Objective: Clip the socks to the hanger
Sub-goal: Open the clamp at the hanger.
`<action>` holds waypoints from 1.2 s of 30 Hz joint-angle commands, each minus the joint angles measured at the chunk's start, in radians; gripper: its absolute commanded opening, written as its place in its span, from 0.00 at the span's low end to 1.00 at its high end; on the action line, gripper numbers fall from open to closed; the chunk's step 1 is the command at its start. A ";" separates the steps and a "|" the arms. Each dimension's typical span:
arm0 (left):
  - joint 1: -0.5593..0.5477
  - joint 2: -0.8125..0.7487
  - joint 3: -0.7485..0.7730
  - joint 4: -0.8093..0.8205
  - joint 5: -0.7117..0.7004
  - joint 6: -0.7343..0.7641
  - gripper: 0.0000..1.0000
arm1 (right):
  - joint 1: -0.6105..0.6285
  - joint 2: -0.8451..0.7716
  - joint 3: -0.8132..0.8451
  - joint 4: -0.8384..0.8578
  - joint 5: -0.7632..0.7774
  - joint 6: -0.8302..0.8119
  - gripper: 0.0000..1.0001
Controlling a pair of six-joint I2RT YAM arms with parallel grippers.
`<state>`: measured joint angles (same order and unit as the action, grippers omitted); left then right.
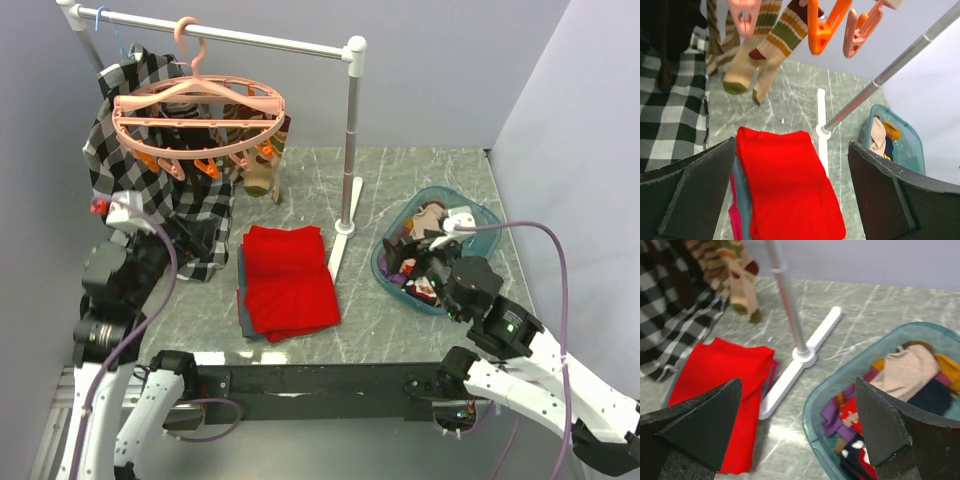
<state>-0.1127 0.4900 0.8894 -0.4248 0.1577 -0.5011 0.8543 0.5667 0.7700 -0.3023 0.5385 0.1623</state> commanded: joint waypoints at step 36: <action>-0.808 1.076 1.017 -0.266 -1.166 -0.157 0.77 | -0.232 0.188 0.186 -0.018 -0.364 0.039 1.00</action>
<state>-0.9436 1.5723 1.8721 -0.6811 -1.0367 -0.6407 0.6319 0.7742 0.9714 -0.3305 0.1669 0.2043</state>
